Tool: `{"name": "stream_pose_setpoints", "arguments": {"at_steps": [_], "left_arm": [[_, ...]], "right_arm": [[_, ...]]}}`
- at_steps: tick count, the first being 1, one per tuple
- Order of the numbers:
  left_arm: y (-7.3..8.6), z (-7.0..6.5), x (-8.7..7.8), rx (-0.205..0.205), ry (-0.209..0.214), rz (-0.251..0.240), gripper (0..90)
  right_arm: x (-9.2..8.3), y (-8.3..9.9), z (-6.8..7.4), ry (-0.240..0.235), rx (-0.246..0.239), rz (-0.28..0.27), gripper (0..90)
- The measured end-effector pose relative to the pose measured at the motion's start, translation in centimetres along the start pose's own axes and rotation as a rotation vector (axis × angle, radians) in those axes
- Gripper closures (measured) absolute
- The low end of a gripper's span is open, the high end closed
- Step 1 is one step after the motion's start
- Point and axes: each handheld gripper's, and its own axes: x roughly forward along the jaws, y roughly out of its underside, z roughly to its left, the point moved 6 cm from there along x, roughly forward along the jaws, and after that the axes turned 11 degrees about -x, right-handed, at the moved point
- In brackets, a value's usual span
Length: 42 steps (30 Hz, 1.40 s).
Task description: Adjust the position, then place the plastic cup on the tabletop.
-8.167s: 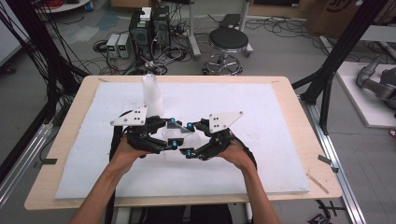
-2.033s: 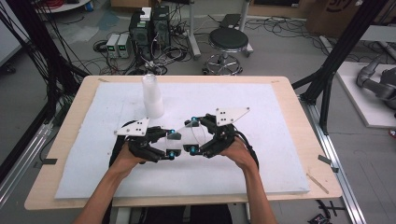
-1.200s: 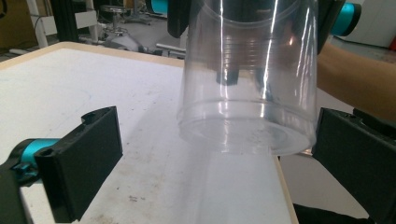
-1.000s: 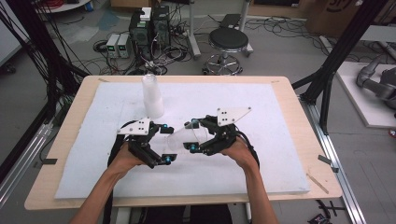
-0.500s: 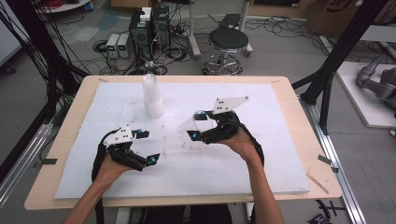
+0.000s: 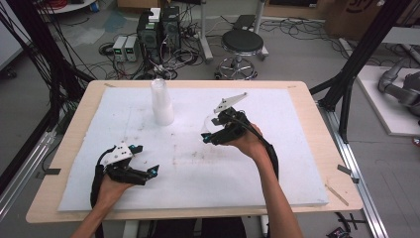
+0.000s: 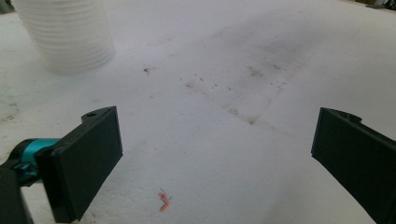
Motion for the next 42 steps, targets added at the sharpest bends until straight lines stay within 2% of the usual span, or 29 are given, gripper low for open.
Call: {"name": "stream_pose_setpoints", "arguments": {"at_steps": [9,21,25,30,42], "left_arm": [[0.0,0.3,-0.2,-0.033,0.010,-0.020,1.8],[0.0,0.3,-0.2,-0.036,0.018,-0.025,1.8],[-0.1,0.4,-0.4,-0.049,0.019,-0.043,1.8],[-0.1,0.4,-0.4,-0.048,0.028,-0.042,1.8],[-0.1,0.4,-0.5,-0.051,0.043,-0.049,1.8]], "right_arm": [[0.2,-0.2,-0.1,0.015,0.002,0.004,33.3],[0.5,-0.1,-0.2,0.022,-0.001,0.020,33.3],[0.9,0.1,-0.1,0.027,0.002,0.027,33.3],[2.0,0.4,-0.1,0.034,0.009,0.043,33.2],[5.6,1.1,-0.1,0.051,-0.008,0.150,33.3]]}}
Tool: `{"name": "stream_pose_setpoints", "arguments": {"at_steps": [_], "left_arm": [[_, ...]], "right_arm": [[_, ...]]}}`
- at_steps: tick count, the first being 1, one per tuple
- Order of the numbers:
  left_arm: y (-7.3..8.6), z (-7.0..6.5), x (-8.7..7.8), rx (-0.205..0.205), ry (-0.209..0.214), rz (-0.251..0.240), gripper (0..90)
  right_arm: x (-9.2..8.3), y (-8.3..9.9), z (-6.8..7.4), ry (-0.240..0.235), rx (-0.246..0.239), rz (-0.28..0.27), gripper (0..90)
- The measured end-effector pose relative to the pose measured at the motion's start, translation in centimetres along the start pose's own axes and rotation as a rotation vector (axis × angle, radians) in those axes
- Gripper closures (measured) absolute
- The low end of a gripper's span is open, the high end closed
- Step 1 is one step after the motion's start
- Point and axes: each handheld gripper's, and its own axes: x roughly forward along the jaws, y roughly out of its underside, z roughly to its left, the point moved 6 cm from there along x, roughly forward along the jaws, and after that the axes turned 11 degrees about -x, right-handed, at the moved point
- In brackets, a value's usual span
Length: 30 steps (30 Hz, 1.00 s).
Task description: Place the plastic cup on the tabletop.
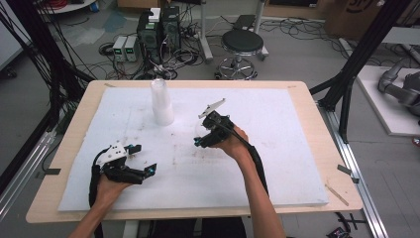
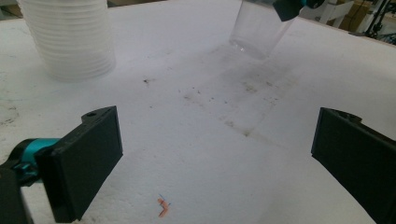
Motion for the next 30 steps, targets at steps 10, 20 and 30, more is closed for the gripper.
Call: {"name": "stream_pose_setpoints", "arguments": {"at_steps": [10,20,30], "left_arm": [[0.0,0.0,0.0,-0.001,0.008,0.000,1.8],[0.0,0.0,0.0,0.001,0.008,0.002,1.8],[0.0,-0.1,0.0,0.004,0.010,0.003,1.8]], "right_arm": [[2.9,0.1,0.7,0.003,-0.021,0.093,33.2],[3.5,-0.1,0.7,0.013,-0.014,0.061,33.1],[4.3,0.2,0.7,0.028,-0.031,0.076,18.8]]}}
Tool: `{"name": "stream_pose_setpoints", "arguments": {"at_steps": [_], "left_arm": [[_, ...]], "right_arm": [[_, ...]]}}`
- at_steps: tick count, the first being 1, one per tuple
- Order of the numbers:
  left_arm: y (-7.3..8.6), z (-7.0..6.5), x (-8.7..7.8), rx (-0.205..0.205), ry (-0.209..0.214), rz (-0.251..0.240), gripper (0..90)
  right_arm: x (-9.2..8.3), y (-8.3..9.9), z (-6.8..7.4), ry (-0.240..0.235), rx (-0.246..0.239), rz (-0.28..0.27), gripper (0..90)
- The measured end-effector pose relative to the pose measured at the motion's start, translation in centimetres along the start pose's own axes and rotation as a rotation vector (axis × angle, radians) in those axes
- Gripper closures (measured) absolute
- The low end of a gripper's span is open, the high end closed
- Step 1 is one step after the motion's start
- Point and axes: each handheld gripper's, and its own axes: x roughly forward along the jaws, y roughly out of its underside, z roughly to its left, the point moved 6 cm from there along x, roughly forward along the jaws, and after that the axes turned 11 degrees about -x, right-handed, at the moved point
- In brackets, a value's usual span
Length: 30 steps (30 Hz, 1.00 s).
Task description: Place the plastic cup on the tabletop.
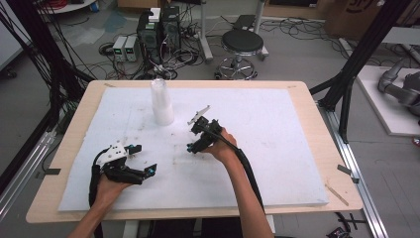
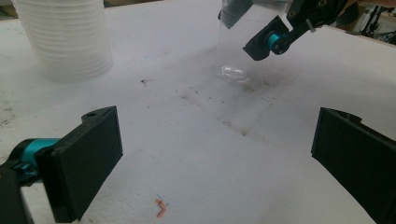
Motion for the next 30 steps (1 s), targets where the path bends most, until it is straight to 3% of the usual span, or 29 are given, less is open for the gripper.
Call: {"name": "stream_pose_setpoints", "arguments": {"at_steps": [7,12,24,30], "left_arm": [[0.0,0.0,0.0,-0.002,0.005,0.000,1.8],[0.0,0.1,-0.1,-0.007,0.005,-0.006,1.8],[0.0,0.1,-0.1,-0.008,-0.013,-0.005,1.8],[-0.1,0.3,-0.4,-0.030,-0.013,-0.041,1.8]], "right_arm": [[-0.1,0.2,-0.1,0.008,0.009,-0.006,15.0],[-1.0,1.3,0.0,0.029,0.030,-0.035,14.4],[-5.7,6.6,0.5,0.101,0.096,-0.200,14.5],[-7.2,9.0,0.5,0.130,0.122,-0.288,14.5]]}}
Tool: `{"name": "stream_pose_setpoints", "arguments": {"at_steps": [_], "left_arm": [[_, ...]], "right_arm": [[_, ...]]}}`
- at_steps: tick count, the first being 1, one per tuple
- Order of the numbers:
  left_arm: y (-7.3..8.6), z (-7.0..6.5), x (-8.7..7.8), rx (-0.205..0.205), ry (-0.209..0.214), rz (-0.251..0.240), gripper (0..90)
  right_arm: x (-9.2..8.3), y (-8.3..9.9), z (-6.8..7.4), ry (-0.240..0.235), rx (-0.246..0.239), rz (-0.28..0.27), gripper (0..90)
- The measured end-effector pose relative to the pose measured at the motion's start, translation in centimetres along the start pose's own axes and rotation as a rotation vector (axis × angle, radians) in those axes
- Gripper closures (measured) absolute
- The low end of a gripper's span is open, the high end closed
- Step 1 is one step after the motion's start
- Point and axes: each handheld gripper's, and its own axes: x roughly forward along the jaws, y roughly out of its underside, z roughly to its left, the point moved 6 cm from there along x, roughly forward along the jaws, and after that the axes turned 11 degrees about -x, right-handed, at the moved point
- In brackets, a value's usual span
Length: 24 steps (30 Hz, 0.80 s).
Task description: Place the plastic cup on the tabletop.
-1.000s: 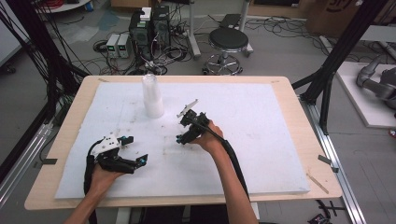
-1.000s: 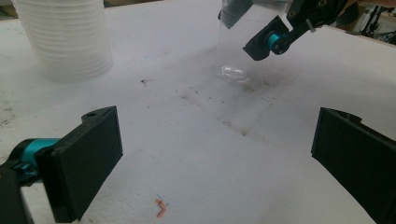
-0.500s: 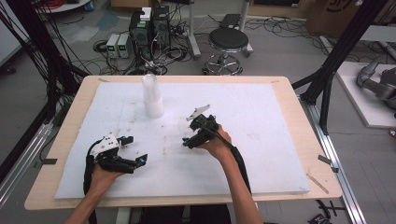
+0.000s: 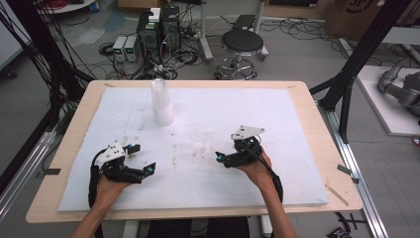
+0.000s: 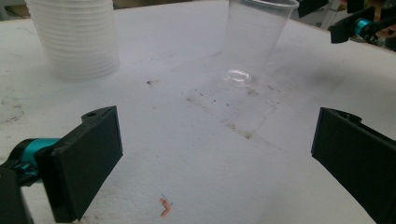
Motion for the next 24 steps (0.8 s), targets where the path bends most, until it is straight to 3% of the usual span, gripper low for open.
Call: {"name": "stream_pose_setpoints", "arguments": {"at_steps": [6,11,24], "left_arm": [[0.2,0.3,-1.1,-0.010,-0.014,-0.011,1.8],[0.3,0.6,-1.8,-0.018,-0.018,-0.026,1.8],[0.3,0.6,-2.2,-0.016,-0.008,-0.055,1.8]], "right_arm": [[-1.8,2.3,-0.8,0.069,0.048,-0.091,14.5],[-2.2,3.6,-0.9,0.101,0.076,-0.142,14.5],[-1.6,4.5,-1.0,0.119,0.099,-0.134,14.6]]}}
